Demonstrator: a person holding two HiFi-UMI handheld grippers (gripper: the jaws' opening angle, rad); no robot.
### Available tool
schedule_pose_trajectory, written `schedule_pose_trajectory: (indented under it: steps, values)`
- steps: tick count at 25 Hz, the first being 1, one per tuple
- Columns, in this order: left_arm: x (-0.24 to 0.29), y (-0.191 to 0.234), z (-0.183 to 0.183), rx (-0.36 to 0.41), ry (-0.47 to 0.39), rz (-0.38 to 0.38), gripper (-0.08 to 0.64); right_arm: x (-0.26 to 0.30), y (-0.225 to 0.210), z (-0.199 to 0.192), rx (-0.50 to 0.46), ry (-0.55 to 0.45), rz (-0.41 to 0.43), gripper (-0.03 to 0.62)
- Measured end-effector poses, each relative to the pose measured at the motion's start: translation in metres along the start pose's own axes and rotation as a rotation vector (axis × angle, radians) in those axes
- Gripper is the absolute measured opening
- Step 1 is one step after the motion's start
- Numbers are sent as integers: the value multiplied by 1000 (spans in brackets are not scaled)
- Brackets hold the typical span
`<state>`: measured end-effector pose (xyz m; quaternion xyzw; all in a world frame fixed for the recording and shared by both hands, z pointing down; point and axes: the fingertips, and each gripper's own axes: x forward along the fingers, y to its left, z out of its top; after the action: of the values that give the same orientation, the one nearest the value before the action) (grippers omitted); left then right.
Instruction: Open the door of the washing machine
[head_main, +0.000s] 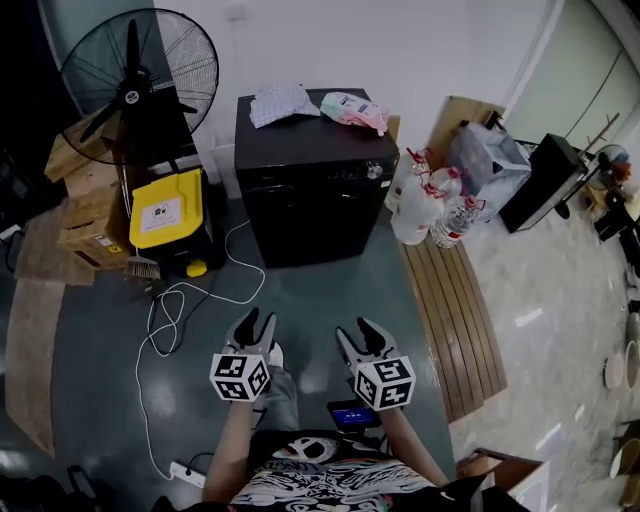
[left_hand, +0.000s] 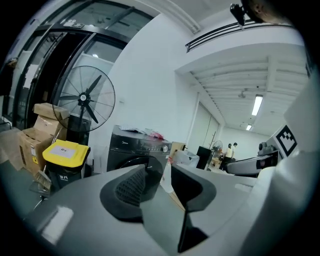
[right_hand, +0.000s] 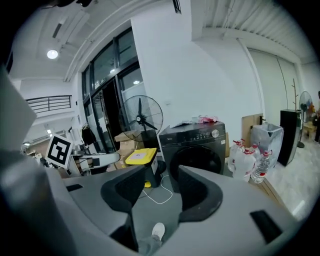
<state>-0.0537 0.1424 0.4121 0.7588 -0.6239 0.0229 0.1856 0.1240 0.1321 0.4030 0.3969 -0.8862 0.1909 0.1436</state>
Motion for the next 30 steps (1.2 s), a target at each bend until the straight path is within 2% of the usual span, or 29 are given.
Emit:
schedule_pose_trajectory:
  steps: [2, 5, 8, 13, 17, 19, 22, 30]
  values:
    - [41, 35, -5, 8, 52, -38, 150, 48, -8, 4, 16, 34, -38, 194]
    - [107, 88, -9, 127, 170, -100, 150, 119, -20, 21, 42, 91, -103, 206]
    - [167, 135, 4, 196, 219, -150, 150, 175, -38, 50, 60, 98, -168, 207]
    - [244, 189, 10, 179, 237, -182, 150, 251, -68, 65, 58, 127, -229, 204]
    - [286, 217, -2, 72, 243, -171, 147, 297, -80, 67, -33, 142, -242, 196]
    - [302, 223, -13, 43, 261, -182, 147, 313, -89, 63, -18, 157, -242, 198]
    - [324, 228, -28, 58, 294, -199, 149, 329, -99, 52, 40, 187, -230, 199]
    - [370, 244, -69, 118, 381, -221, 150, 364, -113, 32, 75, 233, -212, 194]
